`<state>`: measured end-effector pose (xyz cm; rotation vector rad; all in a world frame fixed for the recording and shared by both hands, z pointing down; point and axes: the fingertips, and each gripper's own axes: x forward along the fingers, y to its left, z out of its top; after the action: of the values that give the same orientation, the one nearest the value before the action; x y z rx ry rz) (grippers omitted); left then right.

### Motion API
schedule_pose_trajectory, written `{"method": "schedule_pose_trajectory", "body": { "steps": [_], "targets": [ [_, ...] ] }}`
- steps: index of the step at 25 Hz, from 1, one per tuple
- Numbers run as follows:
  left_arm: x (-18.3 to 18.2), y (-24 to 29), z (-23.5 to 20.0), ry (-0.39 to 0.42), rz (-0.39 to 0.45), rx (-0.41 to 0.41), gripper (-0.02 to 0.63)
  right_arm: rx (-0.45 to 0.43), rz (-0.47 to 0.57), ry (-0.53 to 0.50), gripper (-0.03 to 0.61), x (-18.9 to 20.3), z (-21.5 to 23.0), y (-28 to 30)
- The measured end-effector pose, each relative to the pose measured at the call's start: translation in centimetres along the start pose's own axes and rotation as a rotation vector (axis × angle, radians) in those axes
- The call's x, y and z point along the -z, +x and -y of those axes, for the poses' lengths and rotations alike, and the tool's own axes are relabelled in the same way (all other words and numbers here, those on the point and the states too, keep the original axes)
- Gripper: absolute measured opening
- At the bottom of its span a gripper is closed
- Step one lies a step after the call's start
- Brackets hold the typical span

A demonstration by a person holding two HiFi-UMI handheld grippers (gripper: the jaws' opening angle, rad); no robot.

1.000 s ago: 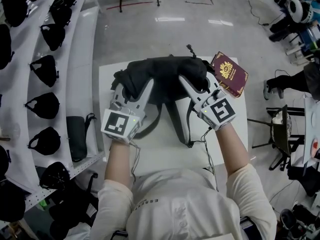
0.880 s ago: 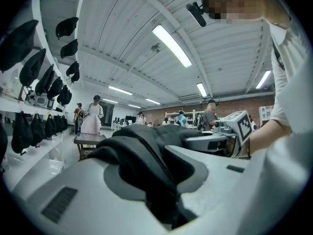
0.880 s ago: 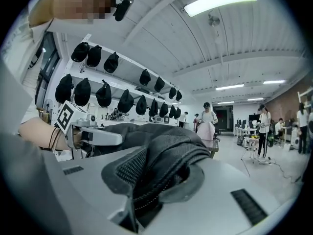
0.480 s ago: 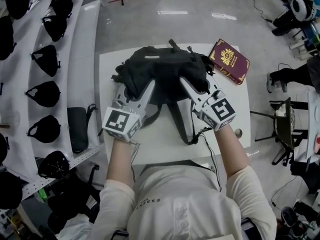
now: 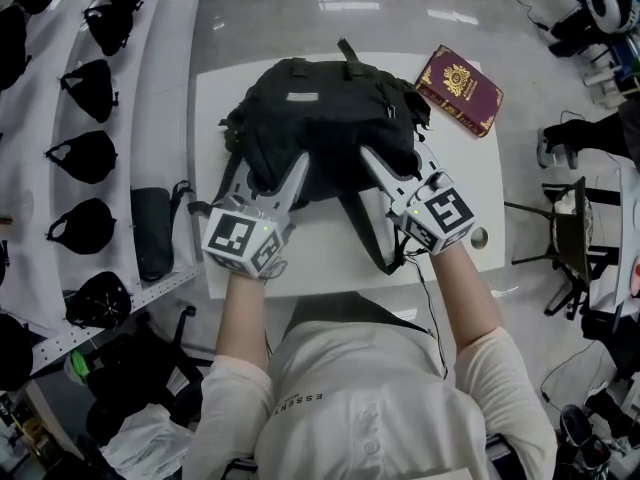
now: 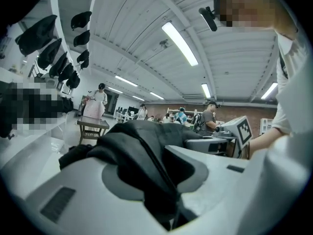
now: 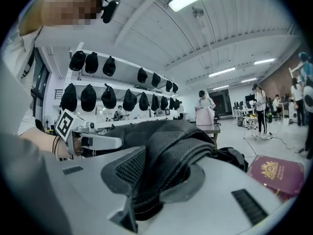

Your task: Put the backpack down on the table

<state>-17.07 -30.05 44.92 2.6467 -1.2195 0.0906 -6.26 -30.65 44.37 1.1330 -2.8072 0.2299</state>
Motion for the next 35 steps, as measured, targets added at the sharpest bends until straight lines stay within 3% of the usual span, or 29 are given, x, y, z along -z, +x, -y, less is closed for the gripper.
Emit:
{"method": "schedule_pose_trajectory", "body": {
  "steps": [14,27,35],
  "targets": [
    [6.1,-4.2,4.0,-0.079,-0.036,-0.018,0.123,-0.014,-0.048,0.077,0.124,5.5,-3.7,-4.3],
    [10.9,-6.1,6.9,-0.049,-0.069,0.034,0.126,-0.011,-0.095,0.151,0.141,10.2,-5.2,-7.0],
    [14.6,-7.1,7.5,-0.082,-0.118,0.035,0.13,-0.028,-0.134,0.17,0.143,13.7,-6.3,-7.9]
  ]
}}
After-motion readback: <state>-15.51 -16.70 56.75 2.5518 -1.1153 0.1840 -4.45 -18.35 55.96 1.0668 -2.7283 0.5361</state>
